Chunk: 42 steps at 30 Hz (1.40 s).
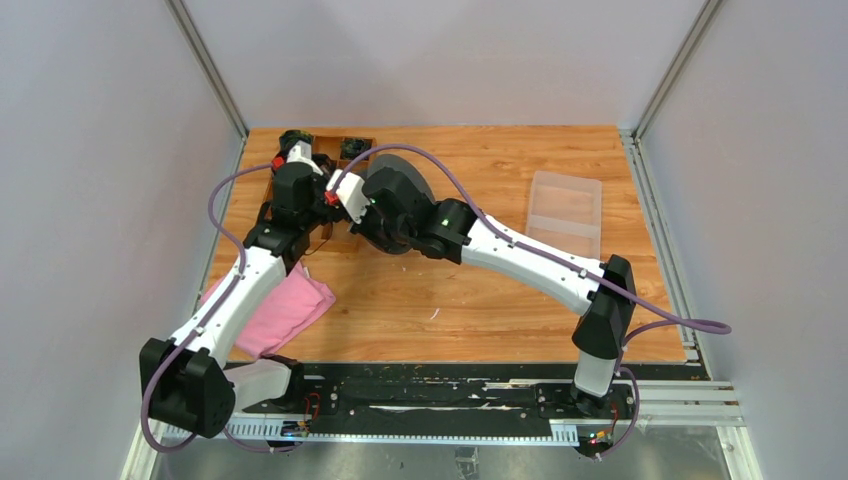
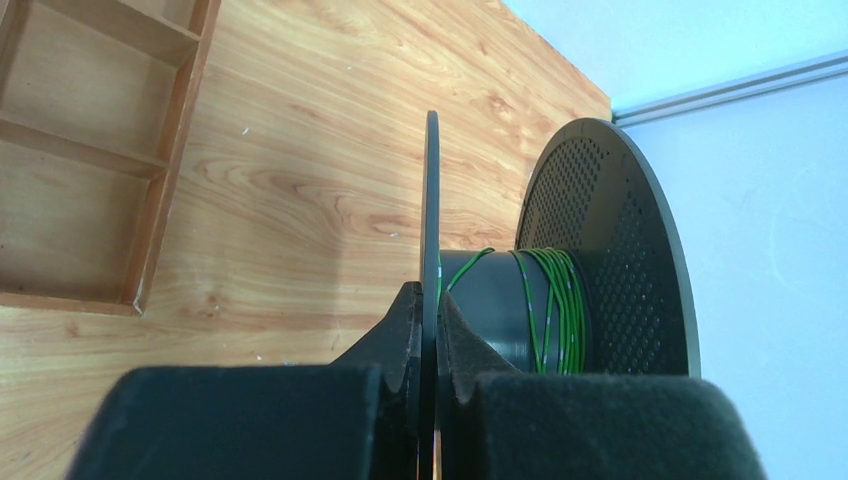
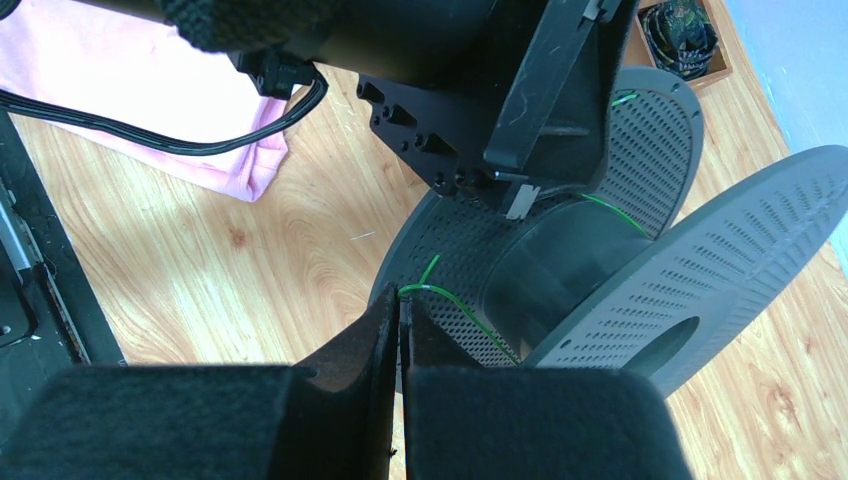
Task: Wrap the cables
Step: Wrap the cable around the cable reel.
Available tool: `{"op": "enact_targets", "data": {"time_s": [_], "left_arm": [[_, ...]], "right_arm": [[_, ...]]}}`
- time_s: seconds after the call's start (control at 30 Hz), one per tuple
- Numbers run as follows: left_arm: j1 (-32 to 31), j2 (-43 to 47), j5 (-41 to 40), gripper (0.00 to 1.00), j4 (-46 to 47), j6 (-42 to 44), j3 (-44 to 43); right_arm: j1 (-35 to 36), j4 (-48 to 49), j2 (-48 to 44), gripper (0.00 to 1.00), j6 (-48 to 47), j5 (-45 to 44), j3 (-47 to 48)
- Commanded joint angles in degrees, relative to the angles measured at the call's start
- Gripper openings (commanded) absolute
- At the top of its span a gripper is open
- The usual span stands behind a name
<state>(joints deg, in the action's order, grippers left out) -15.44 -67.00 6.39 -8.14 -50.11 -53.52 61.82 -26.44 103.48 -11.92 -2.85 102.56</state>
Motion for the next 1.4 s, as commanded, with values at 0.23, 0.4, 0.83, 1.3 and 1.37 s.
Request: {"op": "enact_targets", "data": {"time_s": [0.23,0.4,0.83,1.3,1.37], "left_arm": [[0.1,3.8,7.3,0.00,9.8,1.3,1.9],[0.2,4.2,8.8,0.00,10.9,2.4,2.8],[0.2,4.6,8.7,0.00,10.8,4.1,3.1],[0.1,4.4,9.3,0.00,10.4,4.6,2.5],[0.1,4.4,9.5,0.00,10.4,4.6,2.4]], "right_arm": [[0.8,1.0,0.0,0.01,-1.2,-1.4,0.0],[0.8,1.0,-0.6,0.01,-2.6,-2.7,0.5],[0.8,0.2,-3.2,0.01,-4.8,-5.3,1.8],[0.8,-4.5,-1.7,0.01,-12.7,-3.1,4.9],[0.8,-5.3,-1.2,0.01,-13.2,-2.3,5.4]]}}
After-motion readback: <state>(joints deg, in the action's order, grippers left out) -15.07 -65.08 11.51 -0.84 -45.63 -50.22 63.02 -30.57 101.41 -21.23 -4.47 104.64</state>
